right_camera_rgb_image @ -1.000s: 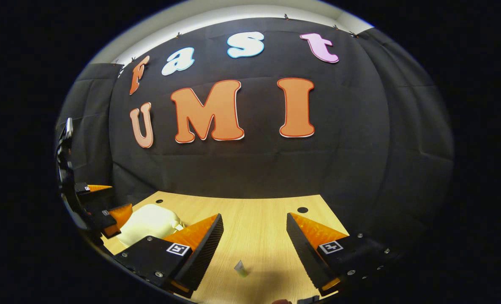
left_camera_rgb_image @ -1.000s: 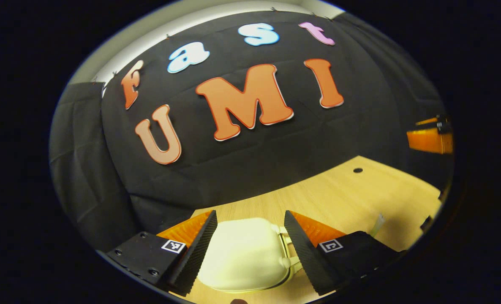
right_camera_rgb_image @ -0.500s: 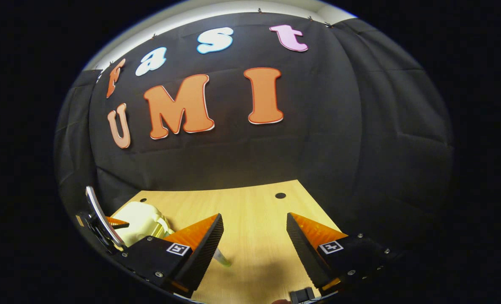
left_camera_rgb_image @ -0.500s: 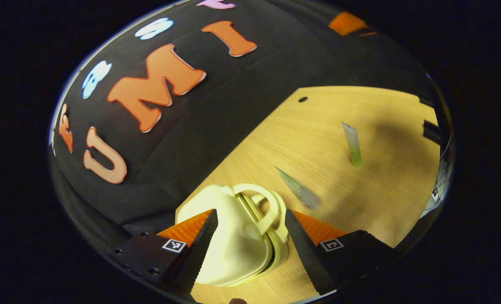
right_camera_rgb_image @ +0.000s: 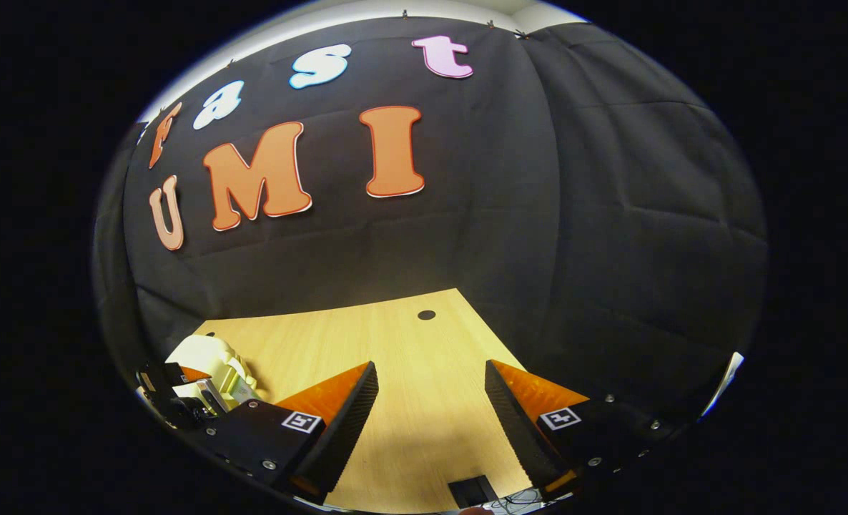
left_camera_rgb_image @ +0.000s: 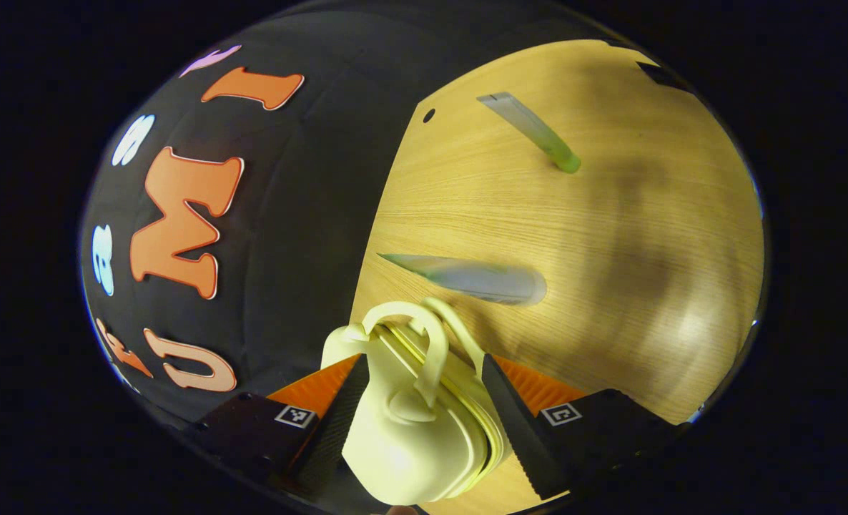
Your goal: First open the suitcase, pack the skin care products into it, and then close the suitcase.
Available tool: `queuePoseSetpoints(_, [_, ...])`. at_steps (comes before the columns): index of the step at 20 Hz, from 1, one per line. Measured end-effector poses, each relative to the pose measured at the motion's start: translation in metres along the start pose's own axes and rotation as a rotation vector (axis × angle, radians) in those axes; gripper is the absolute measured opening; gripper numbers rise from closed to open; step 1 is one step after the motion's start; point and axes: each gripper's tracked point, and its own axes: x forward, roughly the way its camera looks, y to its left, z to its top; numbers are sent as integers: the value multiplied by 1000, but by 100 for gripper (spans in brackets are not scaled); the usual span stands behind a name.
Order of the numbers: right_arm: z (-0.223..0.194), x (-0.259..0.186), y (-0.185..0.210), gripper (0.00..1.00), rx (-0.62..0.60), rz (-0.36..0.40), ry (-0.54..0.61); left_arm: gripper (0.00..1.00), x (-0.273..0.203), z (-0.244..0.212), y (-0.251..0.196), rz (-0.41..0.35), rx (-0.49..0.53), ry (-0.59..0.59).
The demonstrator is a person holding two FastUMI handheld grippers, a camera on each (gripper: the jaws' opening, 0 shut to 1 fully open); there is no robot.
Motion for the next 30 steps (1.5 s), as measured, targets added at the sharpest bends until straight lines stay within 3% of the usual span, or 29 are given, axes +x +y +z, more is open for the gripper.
queuePoseSetpoints(10, [1, 3, -11, 95, 9, -33, 10, 95, 41, -6, 6, -27, 40, 70])
queuePoseSetpoints(12, [4, 5, -11, 95, 13, -35, 6, 80, 44, -8, 2, -51, 38, 83])
queuePoseSetpoints(13, [6, 7, -11, 95, 15, -34, 2, 66, 47, -9, -1, -64, 24, 93])
queuePoseSetpoints(14, [8, 7, -11, 95, 16, -35, -1, 66, 50, -10, -2, -62, 18, 103])
queuePoseSetpoints(16, [9, 10, -12, 95, 21, -35, -2, 40, 53, -14, -8, -82, 18, 128])
queuePoseSetpoints(17, [9, 11, -11, 95, 23, -31, -2, 36, 50, -13, -10, -86, 24, 144])
queuePoseSetpoints(18, [10, 13, -11, 95, 22, -28, -2, 22, 51, -10, -11, -94, 34, 145])
queuePoseSetpoints(21, [12, 15, -9, 95, 3, -33, -6, 13, 49, -6, -8, -75, 45, 137])
queuePoseSetpoints(24, [16, 13, -1, 95, 1, -38, -28, 8, 44, -3, -8, -108, -3, 106])
queuePoseSetpoints(30, [15, 16, 52, 95, -9, 36, -20, 9, 22, -1, 18, -164, -284, 42])
